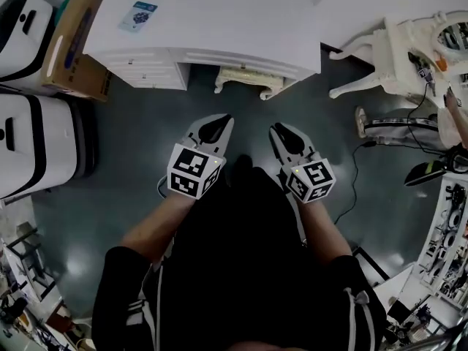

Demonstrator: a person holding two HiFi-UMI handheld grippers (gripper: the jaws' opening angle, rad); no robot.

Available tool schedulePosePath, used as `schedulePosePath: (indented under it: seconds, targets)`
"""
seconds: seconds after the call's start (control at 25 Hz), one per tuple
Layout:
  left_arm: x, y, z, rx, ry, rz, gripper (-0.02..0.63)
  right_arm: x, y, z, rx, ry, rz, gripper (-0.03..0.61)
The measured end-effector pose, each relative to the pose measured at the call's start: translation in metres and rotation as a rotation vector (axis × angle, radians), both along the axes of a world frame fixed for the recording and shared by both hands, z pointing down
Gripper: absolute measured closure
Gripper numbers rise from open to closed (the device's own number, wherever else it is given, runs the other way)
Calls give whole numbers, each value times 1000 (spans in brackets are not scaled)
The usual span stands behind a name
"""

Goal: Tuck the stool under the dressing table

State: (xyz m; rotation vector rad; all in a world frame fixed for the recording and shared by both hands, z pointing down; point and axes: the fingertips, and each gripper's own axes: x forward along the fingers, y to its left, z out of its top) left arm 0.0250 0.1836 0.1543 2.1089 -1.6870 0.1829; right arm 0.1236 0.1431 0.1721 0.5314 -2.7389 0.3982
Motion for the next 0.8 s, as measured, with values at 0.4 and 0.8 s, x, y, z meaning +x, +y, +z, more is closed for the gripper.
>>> schedulePosePath:
  seconds: [0.4,0.8]
  targets:
    - [39,39,-120,133,23,43,611,33,36,-139,-70,-333,-7,550]
    - [83,26,-162,192,-52,18,611,73,33,-207,169,-364,-84,558]
